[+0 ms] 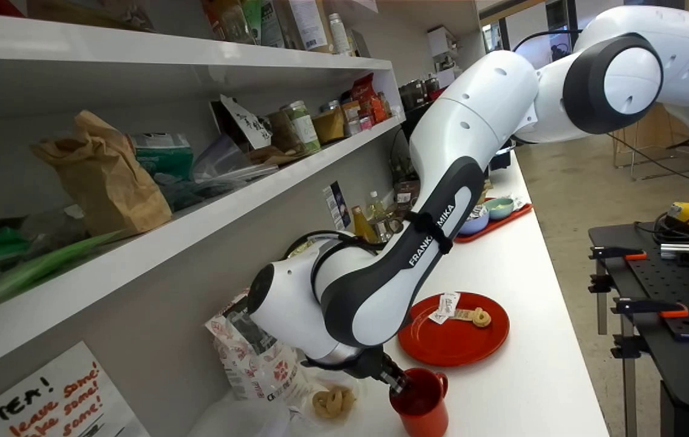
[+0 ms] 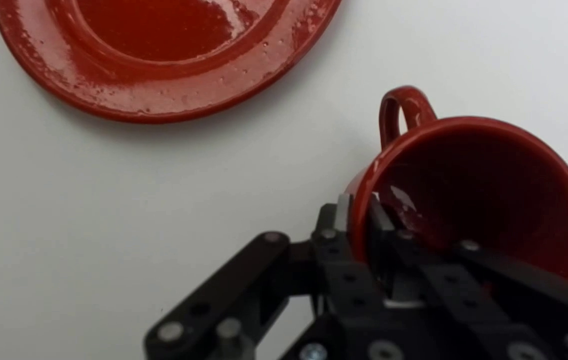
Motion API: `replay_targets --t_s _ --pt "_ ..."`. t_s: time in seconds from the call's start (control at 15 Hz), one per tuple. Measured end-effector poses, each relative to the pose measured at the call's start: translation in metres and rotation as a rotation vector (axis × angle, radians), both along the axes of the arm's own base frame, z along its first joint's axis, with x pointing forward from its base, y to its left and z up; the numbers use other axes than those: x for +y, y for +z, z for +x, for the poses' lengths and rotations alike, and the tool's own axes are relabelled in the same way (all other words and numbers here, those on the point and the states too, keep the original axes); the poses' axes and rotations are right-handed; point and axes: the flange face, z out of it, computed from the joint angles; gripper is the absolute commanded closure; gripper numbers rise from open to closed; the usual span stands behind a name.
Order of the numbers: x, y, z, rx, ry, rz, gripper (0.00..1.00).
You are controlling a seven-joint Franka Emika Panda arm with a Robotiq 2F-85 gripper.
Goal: Place the cup on the counter
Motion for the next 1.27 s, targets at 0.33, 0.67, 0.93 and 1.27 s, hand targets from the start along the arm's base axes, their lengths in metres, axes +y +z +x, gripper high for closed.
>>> replay_targets --t_s 0.33,0.67,0.93,1.27 --pt "-0.011 -0.009 0.005 0.009 -0.017 -0.006 0.98" --pt "-0.02 -0.009 0.01 0.011 -0.028 -0.005 0.67" --pt "-0.021 -0.009 0.01 0.01 -0.03 -0.004 0.47" --pt "-0.025 -0.002 0.014 0.001 -0.037 0.001 0.39"
